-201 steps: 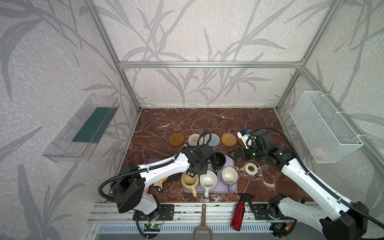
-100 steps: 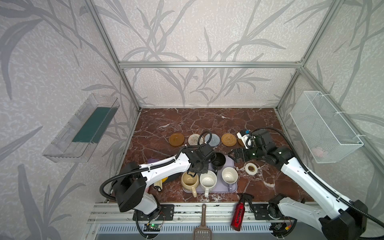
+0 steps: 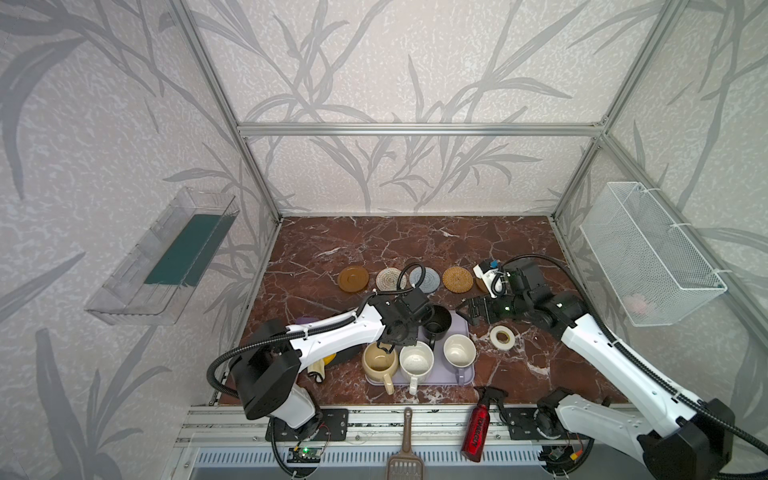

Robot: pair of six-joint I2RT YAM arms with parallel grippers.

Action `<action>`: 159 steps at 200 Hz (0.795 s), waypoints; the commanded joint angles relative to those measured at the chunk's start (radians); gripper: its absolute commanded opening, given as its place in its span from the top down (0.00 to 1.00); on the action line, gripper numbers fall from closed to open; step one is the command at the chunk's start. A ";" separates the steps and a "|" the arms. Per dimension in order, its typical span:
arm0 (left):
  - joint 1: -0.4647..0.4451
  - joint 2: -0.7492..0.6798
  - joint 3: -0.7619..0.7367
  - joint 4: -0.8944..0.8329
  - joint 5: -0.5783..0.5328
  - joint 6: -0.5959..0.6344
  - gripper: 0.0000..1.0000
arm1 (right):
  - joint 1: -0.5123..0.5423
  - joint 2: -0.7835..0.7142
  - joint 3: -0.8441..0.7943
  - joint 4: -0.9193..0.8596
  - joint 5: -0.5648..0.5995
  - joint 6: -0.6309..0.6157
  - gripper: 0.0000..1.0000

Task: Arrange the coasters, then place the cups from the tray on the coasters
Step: 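Lift the light blue mug off the lilac tray with the left gripper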

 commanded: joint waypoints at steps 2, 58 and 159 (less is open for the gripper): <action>0.007 -0.018 0.028 -0.028 -0.069 0.010 0.85 | 0.003 -0.002 0.039 0.000 -0.007 -0.015 0.04; 0.007 -0.048 0.067 -0.065 -0.110 0.010 0.99 | 0.006 -0.012 0.030 0.024 -0.034 -0.033 0.04; 0.012 -0.131 0.099 -0.077 -0.143 0.018 1.00 | 0.094 0.002 0.061 0.080 -0.039 -0.068 0.04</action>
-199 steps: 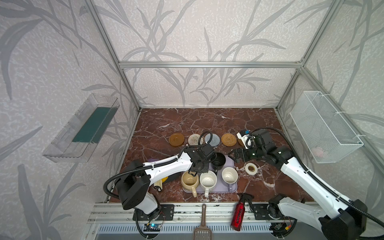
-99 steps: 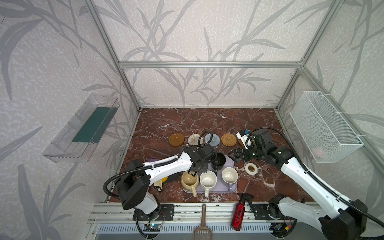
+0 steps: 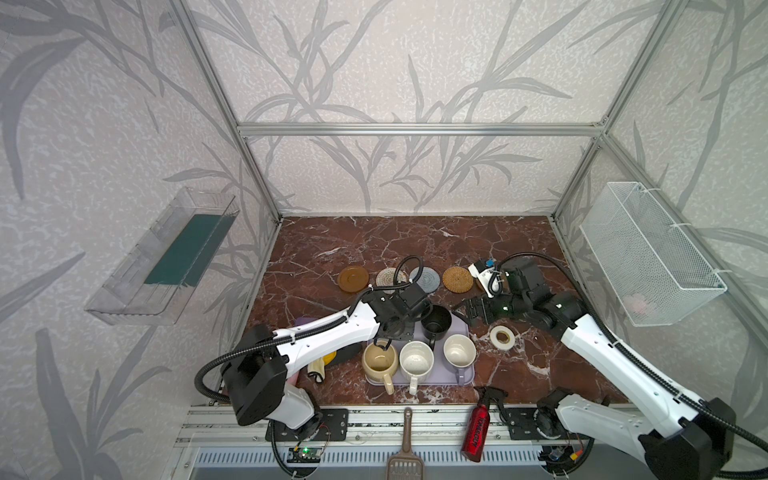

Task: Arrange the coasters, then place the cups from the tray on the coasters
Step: 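Lift the light blue mug off the lilac tray with the left gripper, then carry the light blue mug over the small wooden coaster and lower it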

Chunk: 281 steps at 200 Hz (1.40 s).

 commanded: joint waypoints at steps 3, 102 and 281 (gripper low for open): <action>0.007 -0.076 0.047 0.011 -0.070 0.004 1.00 | 0.058 0.005 0.043 0.038 0.010 -0.040 0.04; 0.189 -0.166 0.117 -0.007 -0.028 0.140 1.00 | 0.158 0.104 0.113 0.148 0.101 0.047 0.01; 0.488 -0.037 0.149 0.079 -0.117 0.396 1.00 | 0.216 0.454 0.395 0.273 0.211 0.248 0.01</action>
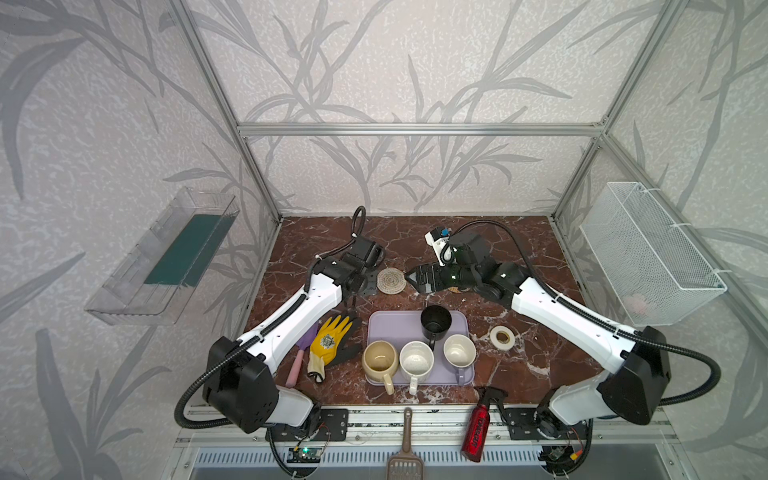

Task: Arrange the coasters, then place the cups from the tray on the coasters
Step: 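Carry the light blue mug over the small wooden coaster and lower it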

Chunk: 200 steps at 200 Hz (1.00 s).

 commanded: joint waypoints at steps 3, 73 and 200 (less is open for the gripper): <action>0.048 0.022 0.009 0.084 -0.060 0.050 1.00 | 0.008 0.049 0.040 0.047 0.012 0.040 0.01; 0.132 0.138 -0.021 0.196 0.022 0.100 1.00 | 0.009 0.167 0.101 0.046 -0.003 0.048 0.01; 0.178 0.250 0.011 0.203 0.038 0.128 1.00 | 0.009 0.239 0.098 0.051 -0.057 0.056 0.01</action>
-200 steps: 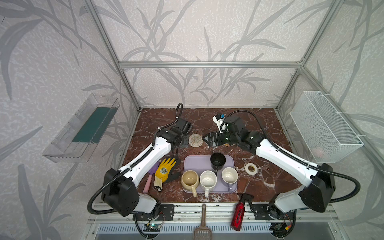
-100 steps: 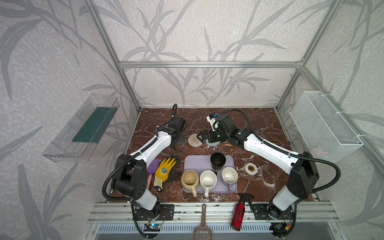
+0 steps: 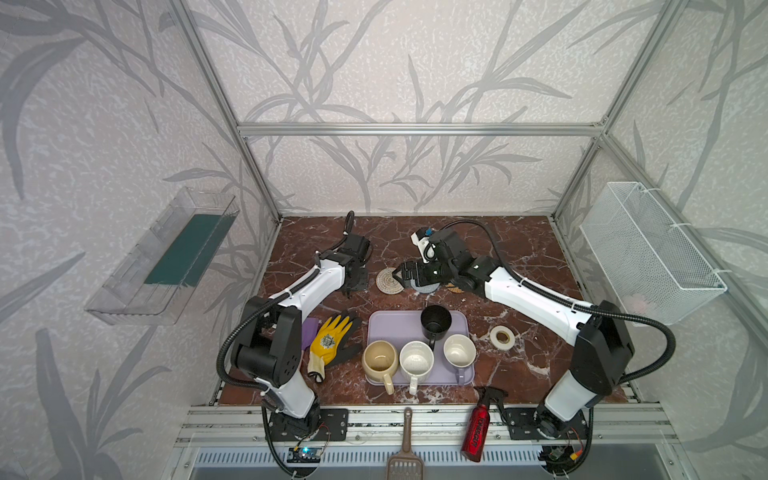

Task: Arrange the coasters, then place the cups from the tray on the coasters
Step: 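Carry the light blue mug over the small wooden coaster and lower it, then set the mug on the small wooden coaster and open the left gripper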

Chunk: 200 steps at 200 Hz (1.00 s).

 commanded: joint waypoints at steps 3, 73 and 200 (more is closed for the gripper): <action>0.009 0.006 0.037 0.047 -0.017 0.021 1.00 | 0.005 0.046 0.022 0.008 -0.038 0.015 0.01; 0.017 0.032 0.023 0.043 -0.015 0.029 1.00 | 0.004 0.057 0.027 0.012 -0.046 0.015 0.01; 0.024 0.062 0.053 -0.021 -0.001 0.006 0.84 | 0.004 0.052 0.026 0.006 -0.040 0.010 0.01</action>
